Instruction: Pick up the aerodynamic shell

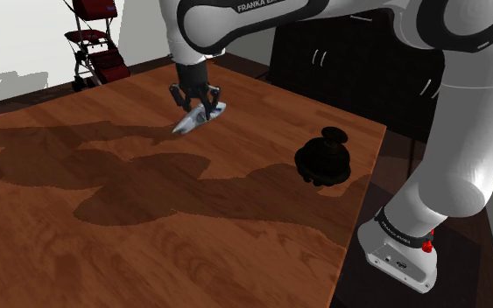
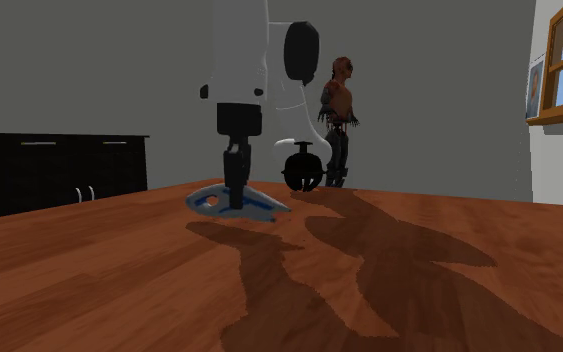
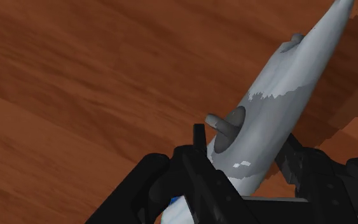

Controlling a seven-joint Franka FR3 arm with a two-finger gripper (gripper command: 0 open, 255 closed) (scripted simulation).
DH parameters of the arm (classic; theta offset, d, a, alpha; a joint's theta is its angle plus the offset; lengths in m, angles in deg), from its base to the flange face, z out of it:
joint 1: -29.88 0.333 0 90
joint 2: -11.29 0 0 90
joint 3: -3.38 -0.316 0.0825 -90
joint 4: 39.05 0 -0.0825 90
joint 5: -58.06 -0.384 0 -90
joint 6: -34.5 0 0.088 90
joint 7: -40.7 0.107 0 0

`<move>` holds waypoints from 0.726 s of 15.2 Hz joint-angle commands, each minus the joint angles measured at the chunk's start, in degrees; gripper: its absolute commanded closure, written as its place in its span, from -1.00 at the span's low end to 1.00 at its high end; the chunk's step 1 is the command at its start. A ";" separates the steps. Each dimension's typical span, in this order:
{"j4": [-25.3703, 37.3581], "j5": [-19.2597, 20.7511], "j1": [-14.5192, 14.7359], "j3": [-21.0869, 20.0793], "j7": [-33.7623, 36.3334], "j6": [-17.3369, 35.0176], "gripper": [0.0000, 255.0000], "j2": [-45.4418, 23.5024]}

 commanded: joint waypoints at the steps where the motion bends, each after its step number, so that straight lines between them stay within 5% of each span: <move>1: 1.38 -0.17 0.10 -0.10 -0.20 -1.52 1.00 0.19; 11: 8.40 -0.69 0.71 -0.43 -1.04 -8.92 1.00 0.72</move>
